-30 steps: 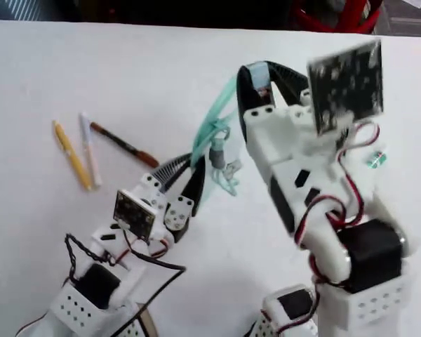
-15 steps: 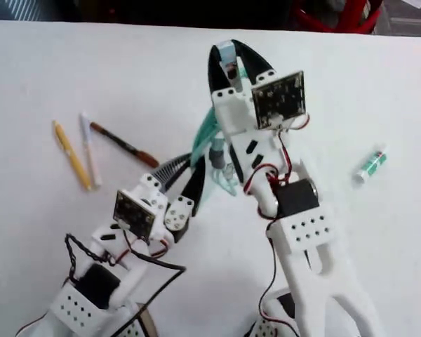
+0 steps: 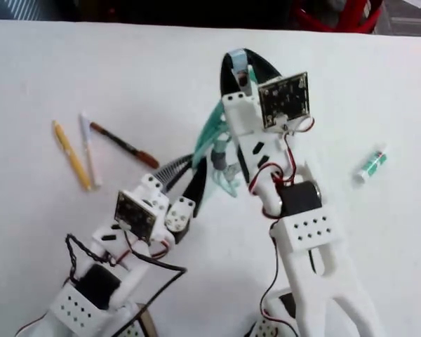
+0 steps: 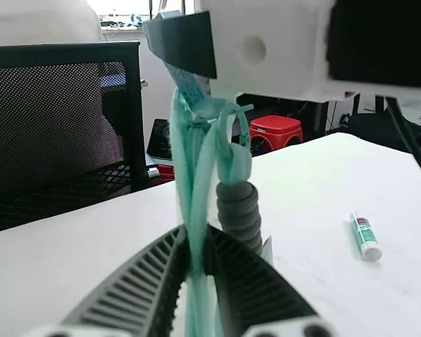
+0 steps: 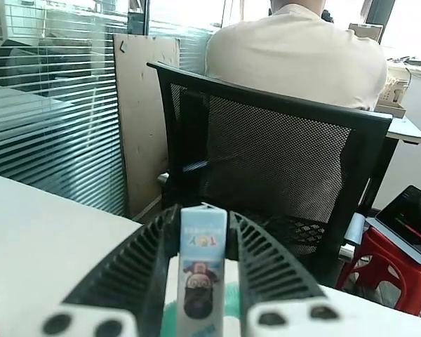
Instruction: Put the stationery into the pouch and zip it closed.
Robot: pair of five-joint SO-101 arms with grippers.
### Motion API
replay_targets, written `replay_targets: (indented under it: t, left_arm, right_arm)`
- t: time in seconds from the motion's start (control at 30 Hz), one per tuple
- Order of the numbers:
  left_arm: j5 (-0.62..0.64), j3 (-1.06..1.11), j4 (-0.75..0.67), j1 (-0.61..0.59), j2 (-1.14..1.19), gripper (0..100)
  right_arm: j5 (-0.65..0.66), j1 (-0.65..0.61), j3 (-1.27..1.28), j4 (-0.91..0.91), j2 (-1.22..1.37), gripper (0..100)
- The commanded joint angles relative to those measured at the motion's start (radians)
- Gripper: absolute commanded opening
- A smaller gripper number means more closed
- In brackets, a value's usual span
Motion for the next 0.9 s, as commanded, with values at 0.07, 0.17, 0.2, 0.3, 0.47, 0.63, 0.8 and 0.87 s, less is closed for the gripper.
replay_targets:
  t: [0.07, 0.17, 0.2, 0.3, 0.47, 0.63, 0.8, 0.87]
  left_arm:
    - [-0.008, 0.005, 0.006, -0.013, 0.005, 2]
    - [-0.008, 0.005, 0.005, -0.015, 0.005, 2]
    - [-0.008, 0.005, 0.005, -0.021, 0.005, 2]
    - [-0.008, 0.005, 0.003, -0.03, 0.004, 2]
    - [-0.008, 0.005, 0.003, -0.028, 0.004, 2]
    - [-0.008, 0.005, 0.005, -0.028, 0.004, 2]
    - [-0.008, 0.005, 0.006, -0.028, 0.004, 2]
    - [-0.008, 0.005, 0.006, -0.028, 0.004, 2]
  right_arm:
    - [0.006, 0.01, 0.012, 0.019, -0.05, 2.2]
    - [0.006, 0.008, 0.008, 0.094, -0.101, 6.6]
    - [0.006, 0.008, 0.006, 0.119, -0.12, 10.7]
    - [0.006, 0.007, 0.006, 0.188, -0.174, 22.7]
    - [0.014, 0.013, 0.006, 0.266, -0.226, 19.6]
    - [0.014, 0.012, 0.006, 0.288, -0.257, 17.6]
    - [0.012, 0.025, -0.028, 0.289, -0.249, 17.6]
    - [0.008, 0.073, -0.064, 0.311, -0.257, 17.6]
